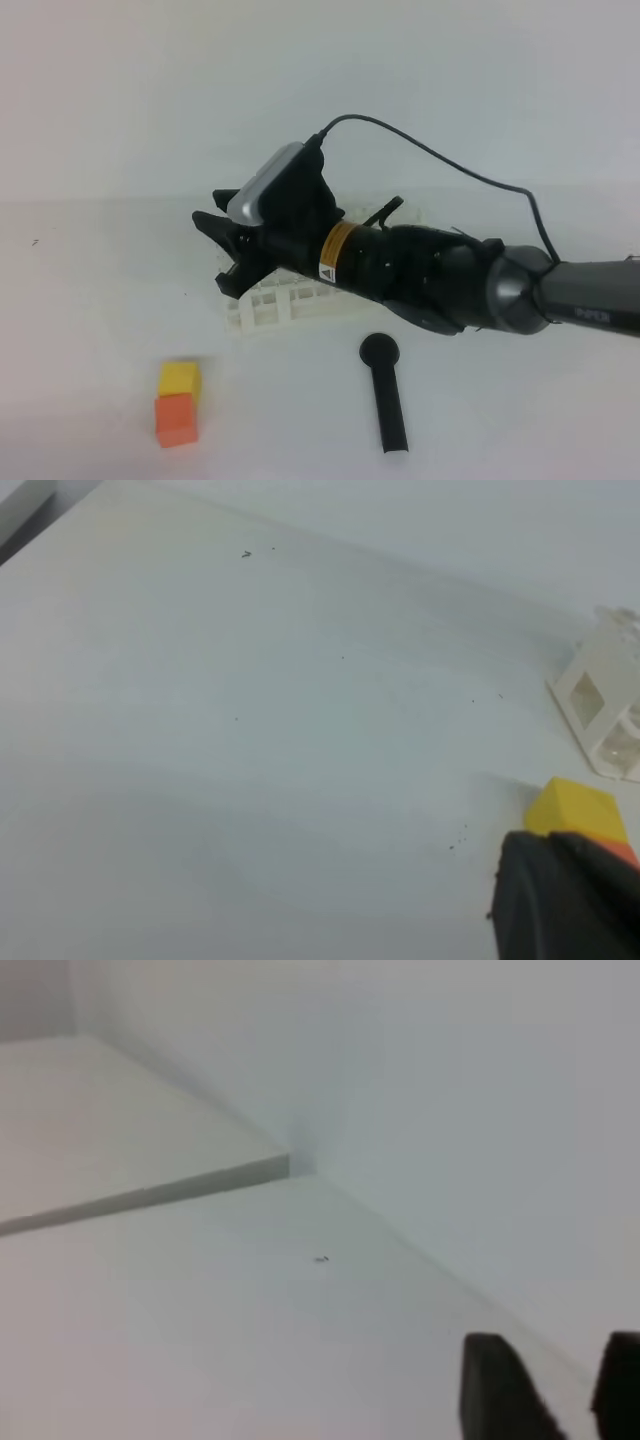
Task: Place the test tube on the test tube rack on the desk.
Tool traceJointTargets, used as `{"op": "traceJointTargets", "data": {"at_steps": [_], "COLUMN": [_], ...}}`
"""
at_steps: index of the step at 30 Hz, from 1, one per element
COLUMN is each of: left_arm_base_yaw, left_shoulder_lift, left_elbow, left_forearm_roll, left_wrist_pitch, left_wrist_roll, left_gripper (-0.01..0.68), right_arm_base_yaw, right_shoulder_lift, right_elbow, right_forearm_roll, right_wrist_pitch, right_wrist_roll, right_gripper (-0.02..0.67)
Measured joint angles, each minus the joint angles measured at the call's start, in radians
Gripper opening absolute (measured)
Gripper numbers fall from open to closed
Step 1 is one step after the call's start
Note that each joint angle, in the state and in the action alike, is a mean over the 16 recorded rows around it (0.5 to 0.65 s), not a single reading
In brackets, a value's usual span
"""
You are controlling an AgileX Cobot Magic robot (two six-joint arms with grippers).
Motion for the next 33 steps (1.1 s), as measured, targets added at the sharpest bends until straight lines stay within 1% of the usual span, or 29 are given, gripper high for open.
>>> {"op": "traceJointTargets", "data": {"at_steps": [7, 11, 16, 21, 27, 33], "left_arm_base_yaw": [0.0, 0.0, 0.0, 0.0, 0.0, 0.0], "left_shoulder_lift": [0.0, 0.0, -0.001, 0.0, 0.001, 0.002], "left_elbow": [0.012, 0.02, 0.022, 0.014, 0.002, -0.004], "left_forearm_roll": [-0.001, -0.002, -0.002, -0.001, 0.0, 0.0], "left_wrist_pitch": [-0.007, -0.012, -0.013, -0.008, -0.002, 0.003], "left_wrist_roll": [0.0, 0.0, 0.0, 0.0, 0.0, 0.0], "left_gripper": [-0.001, -0.001, -0.001, -0.001, -0.001, -0.001], "right_arm_base_yaw": [0.0, 0.0, 0.0, 0.0, 0.0, 0.0], "right_shoulder_lift": [-0.146, -0.262, -0.442, -0.648, -0.881, -1.017], "right_elbow": [0.0, 0.008, 0.059, 0.168, 0.339, 0.459], "right_forearm_roll": [-0.156, -0.255, -0.356, -0.42, -0.458, -0.467], "right_wrist_pitch": [0.197, 0.323, 0.433, 0.523, 0.643, 0.82], "right_wrist_roll": [0.033, 0.07, 0.118, 0.152, 0.165, 0.169], "right_gripper": [0.087, 0.02, 0.002, 0.0, -0.001, -0.001]}}
